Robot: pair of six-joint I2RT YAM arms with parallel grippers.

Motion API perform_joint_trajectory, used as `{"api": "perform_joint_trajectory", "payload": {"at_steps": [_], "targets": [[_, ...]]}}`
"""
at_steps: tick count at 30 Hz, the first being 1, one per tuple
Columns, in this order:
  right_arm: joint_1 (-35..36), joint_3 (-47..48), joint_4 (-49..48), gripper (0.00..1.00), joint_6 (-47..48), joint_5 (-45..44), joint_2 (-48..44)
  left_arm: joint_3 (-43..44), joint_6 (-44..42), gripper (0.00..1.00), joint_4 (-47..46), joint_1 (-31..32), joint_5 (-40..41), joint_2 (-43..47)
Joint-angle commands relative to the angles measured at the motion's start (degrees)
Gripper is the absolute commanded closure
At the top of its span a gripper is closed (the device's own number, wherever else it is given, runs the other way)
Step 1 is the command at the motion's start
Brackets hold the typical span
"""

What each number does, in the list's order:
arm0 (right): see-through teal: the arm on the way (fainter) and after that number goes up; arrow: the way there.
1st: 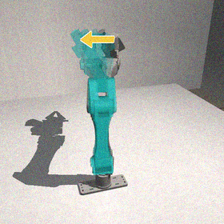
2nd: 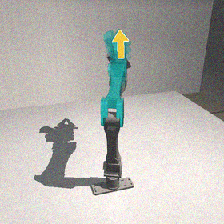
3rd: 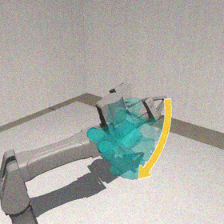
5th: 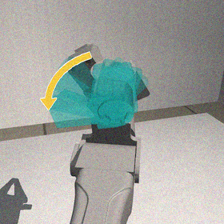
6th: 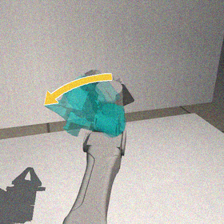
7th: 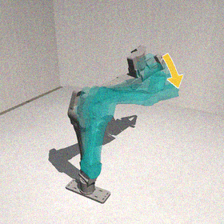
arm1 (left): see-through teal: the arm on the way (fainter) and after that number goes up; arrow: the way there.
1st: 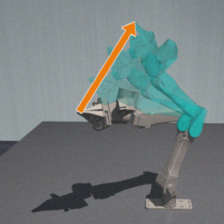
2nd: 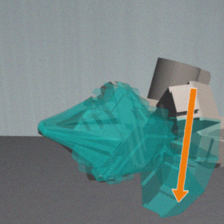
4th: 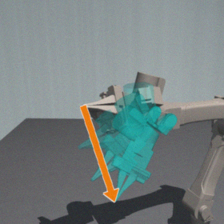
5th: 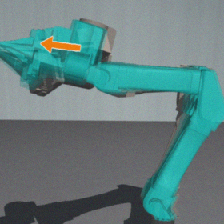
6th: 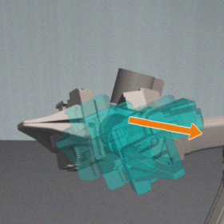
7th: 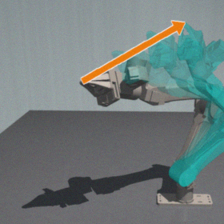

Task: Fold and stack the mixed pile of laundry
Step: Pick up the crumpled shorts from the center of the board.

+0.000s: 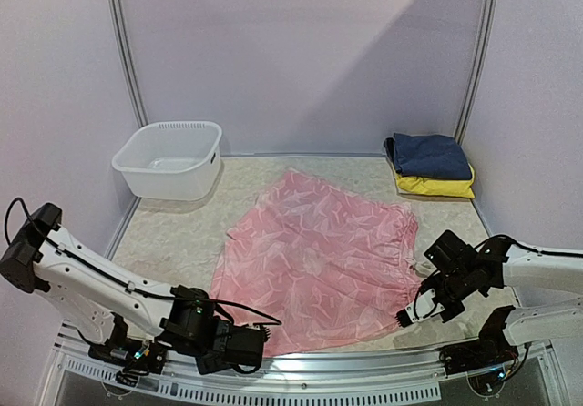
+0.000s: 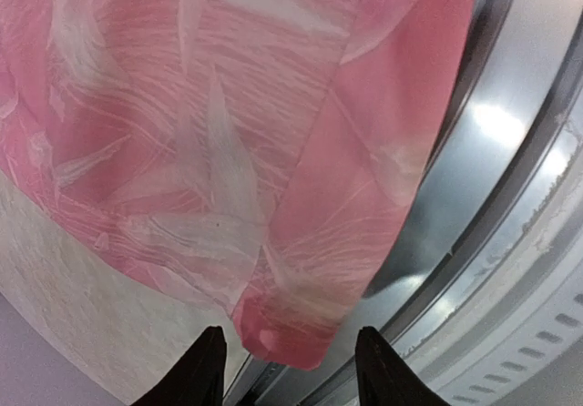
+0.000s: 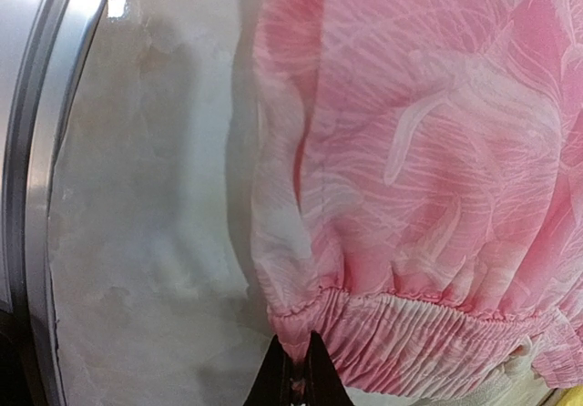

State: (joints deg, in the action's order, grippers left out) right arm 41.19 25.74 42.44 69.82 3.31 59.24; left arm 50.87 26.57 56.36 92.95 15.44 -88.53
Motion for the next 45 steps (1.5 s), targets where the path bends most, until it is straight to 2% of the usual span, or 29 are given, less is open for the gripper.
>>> {"api": "perform_joint_trajectory", "payload": {"at_steps": [1,3,7,9,11,12,13,17,21,27,28,31,35,41,45], "targets": [[0.2,-1.0,2.8,0.96,0.0,-0.6,-0.2,-0.3,-2.5,0.51,-2.0,0.7,-1.2,-4.3],[0.2,-1.1,2.7,0.96,-0.2,-0.6,-0.1,-0.3,-3.4,0.53,-2.7,0.3,-2.0,-5.3],[0.2,-1.0,2.7,0.96,-0.5,-0.5,-0.2,-0.3,-3.2,0.64,-2.6,-0.9,-1.6,-6.5],[0.2,-0.8,2.9,0.96,-0.8,-0.4,-0.3,-0.4,-3.1,0.73,-2.6,-1.4,-1.7,-6.3],[0.2,-0.6,3.1,0.96,-1.0,-0.5,-0.3,-0.4,-3.2,0.86,-2.7,-1.7,-1.8,-5.9],[0.2,-0.4,3.4,0.96,-1.1,-0.6,-0.3,-0.2,-3.2,0.96,-2.4,-1.8,-1.6,-5.5],[0.2,-0.1,3.9,0.96,-1.2,-0.6,-0.4,0.1,-3.1,1.00,-2.0,-1.8,-1.1,-5.0],[0.2,2.6,8.1,0.96,-2.5,-0.6,-2.6,3.8,-3.0,1.00,0.7,-2.0,1.4,-2.4],[0.1,7.7,15.6,0.97,-5.7,1.7,-7.2,10.6,-3.0,1.00,7.7,-2.2,7.4,-0.2],[0.2,14.9,24.7,0.98,-10.5,4.7,-13.3,23.1,-1.9,1.00,21.7,-4.0,26.0,1.6],[0.1,15.9,25.7,0.99,-11.1,5.0,-13.6,25.5,-1.7,1.00,24.6,-4.9,31.4,1.7],[-0.1,18.3,27.8,0.99,-13.4,5.6,-13.7,31.2,-4.4,1.00,28.6,-8.7,39.6,2.5],[-1.7,20.2,29.1,1.00,-15.3,7.3,-13.3,35.4,-16.1,1.00,21.6,-15.8,45.4,4.1],[-6.8,24.5,31.6,1.00,-18.1,15.0,-8.1,34.6,-35.8,1.00,-1.0,-26.8,45.0,3.6],[-11.7,26.8,34.0,1.00,-17.8,20.5,-2.9,33.6,-43.8,1.00,-16.6,-32.0,43.6,0.3]]}}
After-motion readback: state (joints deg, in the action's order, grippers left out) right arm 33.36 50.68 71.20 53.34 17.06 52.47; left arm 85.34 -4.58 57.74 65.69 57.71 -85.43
